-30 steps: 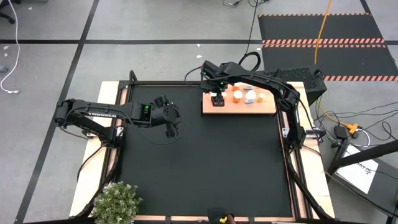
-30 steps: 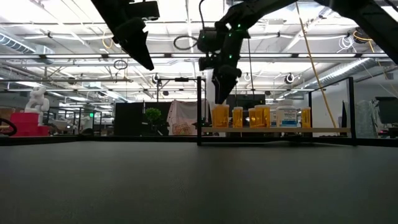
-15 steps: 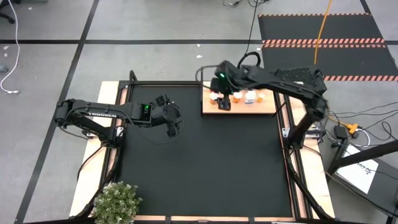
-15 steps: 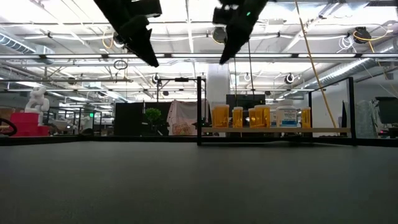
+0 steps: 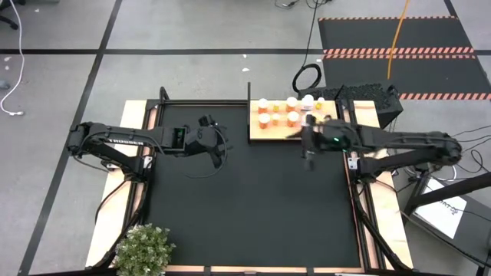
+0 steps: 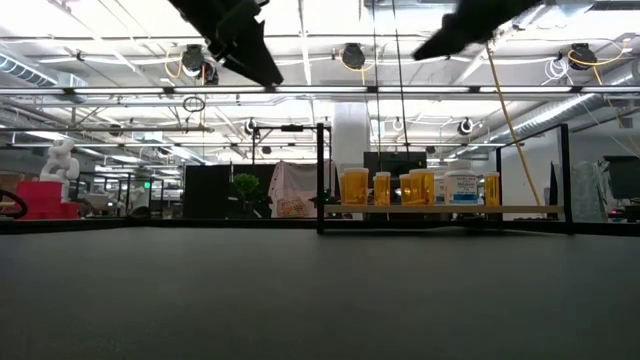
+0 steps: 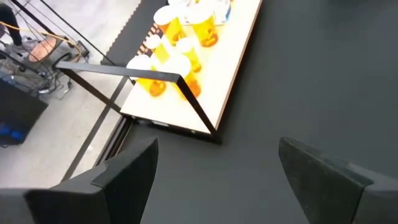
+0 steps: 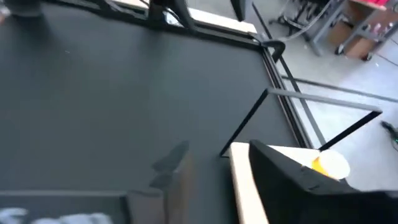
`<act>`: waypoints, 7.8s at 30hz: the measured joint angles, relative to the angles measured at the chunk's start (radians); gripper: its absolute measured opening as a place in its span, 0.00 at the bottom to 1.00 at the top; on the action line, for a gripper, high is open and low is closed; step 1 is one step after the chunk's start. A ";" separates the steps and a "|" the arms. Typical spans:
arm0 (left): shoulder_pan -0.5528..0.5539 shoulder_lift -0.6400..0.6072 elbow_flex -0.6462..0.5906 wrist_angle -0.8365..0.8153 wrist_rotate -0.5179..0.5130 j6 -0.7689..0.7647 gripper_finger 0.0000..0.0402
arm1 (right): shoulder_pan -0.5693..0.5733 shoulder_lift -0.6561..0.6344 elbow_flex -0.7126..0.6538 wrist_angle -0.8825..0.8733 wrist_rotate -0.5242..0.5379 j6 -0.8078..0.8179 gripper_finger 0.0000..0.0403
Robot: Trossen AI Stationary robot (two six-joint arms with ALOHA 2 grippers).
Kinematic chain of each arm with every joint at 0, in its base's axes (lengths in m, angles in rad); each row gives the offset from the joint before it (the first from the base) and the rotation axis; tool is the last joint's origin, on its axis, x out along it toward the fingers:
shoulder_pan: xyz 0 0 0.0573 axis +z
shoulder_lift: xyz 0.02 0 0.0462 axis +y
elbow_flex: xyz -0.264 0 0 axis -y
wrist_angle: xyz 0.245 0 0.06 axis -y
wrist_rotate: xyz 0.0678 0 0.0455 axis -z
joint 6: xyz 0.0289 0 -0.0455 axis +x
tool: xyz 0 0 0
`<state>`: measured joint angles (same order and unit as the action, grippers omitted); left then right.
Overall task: Pick and place medicine bottles onto shelf by color
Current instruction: Return to Home Position
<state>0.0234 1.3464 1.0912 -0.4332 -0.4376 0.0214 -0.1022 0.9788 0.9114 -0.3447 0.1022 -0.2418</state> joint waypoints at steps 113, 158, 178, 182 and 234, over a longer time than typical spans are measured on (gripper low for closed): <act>-0.196 -0.681 -1.081 0.985 0.067 0.005 0.01 | 0.039 -0.900 -0.883 0.481 -0.080 -0.120 0.00; -0.337 -0.802 -1.081 0.812 0.074 -0.042 0.01 | 0.057 -0.972 -0.884 0.359 -0.104 -0.026 0.00; -0.458 -1.254 -1.080 0.491 0.133 0.041 0.01 | 0.057 -0.972 -0.884 0.438 -0.104 -0.032 0.00; -0.458 -1.319 -1.057 0.429 0.149 0.052 0.01 | 0.057 -0.972 -0.884 0.439 -0.104 -0.032 0.00; -0.195 -1.341 -1.080 0.443 0.445 0.155 0.02 | 0.057 -0.972 -0.884 0.441 -0.104 -0.032 0.00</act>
<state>-0.1714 0.0059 0.0116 0.0102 0.0078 0.1767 -0.0452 0.0068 0.0277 0.0962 -0.0013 -0.2737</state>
